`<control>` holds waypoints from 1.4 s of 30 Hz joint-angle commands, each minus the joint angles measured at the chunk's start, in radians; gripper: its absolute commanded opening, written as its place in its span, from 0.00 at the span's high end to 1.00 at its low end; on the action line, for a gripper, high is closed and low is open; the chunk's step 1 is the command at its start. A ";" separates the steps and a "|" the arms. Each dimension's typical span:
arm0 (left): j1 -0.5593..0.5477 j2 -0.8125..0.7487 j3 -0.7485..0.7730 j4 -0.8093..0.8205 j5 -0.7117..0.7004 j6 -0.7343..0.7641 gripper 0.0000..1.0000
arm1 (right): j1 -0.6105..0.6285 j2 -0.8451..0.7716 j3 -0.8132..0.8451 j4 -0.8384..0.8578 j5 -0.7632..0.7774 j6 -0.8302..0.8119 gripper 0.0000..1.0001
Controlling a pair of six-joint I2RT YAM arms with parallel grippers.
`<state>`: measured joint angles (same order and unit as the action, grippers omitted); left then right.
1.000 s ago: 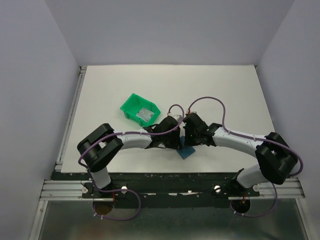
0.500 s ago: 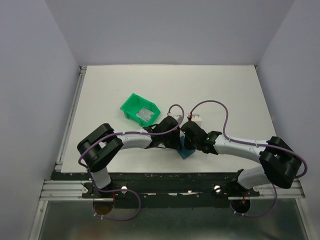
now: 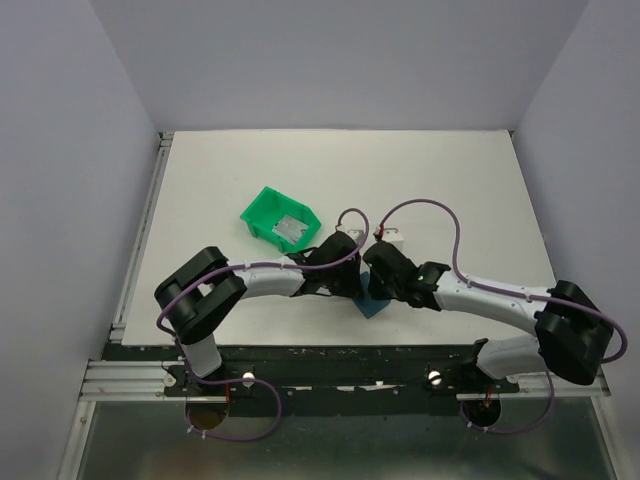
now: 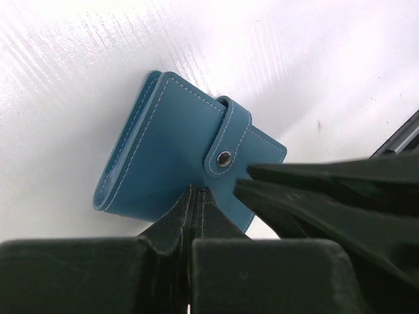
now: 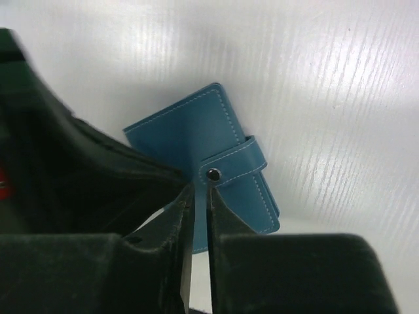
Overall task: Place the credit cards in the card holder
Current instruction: Close the card holder at the center of the board, then reset both arms
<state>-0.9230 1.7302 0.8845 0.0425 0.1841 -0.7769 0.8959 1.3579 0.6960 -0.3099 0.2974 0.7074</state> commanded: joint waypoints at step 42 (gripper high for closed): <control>0.061 -0.787 -0.170 -0.596 -0.609 -0.018 0.01 | -0.103 -0.579 -0.131 -0.231 -0.003 -0.034 0.00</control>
<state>-0.8650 0.9825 0.7227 -0.4511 -0.3309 -0.7490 0.7963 0.8024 0.5766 -0.4889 0.2573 0.6544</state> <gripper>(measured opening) 0.992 0.997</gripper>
